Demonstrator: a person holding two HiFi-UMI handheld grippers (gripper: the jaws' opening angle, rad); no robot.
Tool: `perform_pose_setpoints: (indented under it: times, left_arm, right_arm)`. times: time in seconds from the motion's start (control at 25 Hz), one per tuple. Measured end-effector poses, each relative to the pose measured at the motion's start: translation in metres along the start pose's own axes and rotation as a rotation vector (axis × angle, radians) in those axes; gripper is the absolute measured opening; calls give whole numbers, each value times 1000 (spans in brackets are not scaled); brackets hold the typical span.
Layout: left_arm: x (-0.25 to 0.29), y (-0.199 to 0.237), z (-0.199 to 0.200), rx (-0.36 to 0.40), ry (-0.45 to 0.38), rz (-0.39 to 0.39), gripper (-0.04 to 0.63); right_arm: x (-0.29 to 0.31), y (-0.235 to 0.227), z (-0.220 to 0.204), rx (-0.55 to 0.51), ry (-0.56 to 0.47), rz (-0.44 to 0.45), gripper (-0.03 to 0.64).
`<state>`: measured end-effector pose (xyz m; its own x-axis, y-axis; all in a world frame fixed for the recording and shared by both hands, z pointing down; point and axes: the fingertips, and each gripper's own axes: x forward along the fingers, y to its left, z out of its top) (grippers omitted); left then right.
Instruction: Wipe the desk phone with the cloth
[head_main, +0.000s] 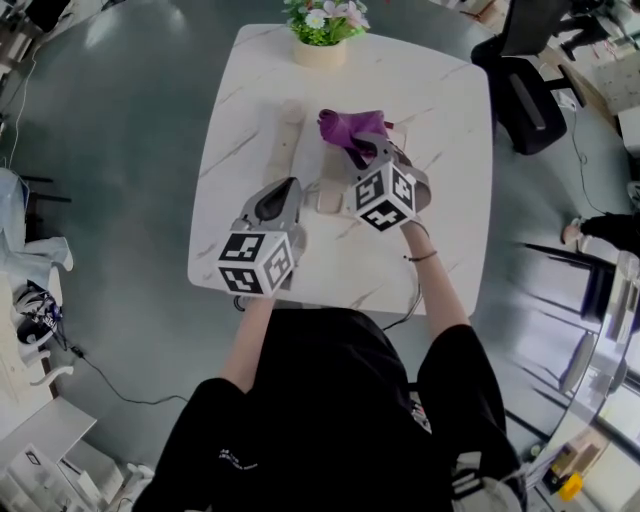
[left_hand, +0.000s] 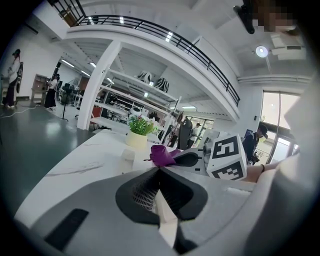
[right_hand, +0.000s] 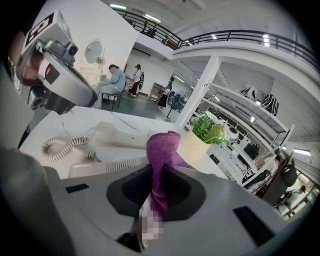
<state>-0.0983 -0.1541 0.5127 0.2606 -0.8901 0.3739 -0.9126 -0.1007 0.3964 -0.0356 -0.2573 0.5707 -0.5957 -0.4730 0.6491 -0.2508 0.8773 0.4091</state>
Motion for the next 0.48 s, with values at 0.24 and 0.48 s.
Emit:
perform_pose_setpoints:
  times: [0.24,0.48]
  left_arm:
    - [-6,1,-2,4,-2,4,-2]
    - [-11,4,-1,7,-6,9,-2]
  right_arm:
    - [-3,5,-1,2,9,4,37]
    - [-7,13,-1,5,17,23,37]
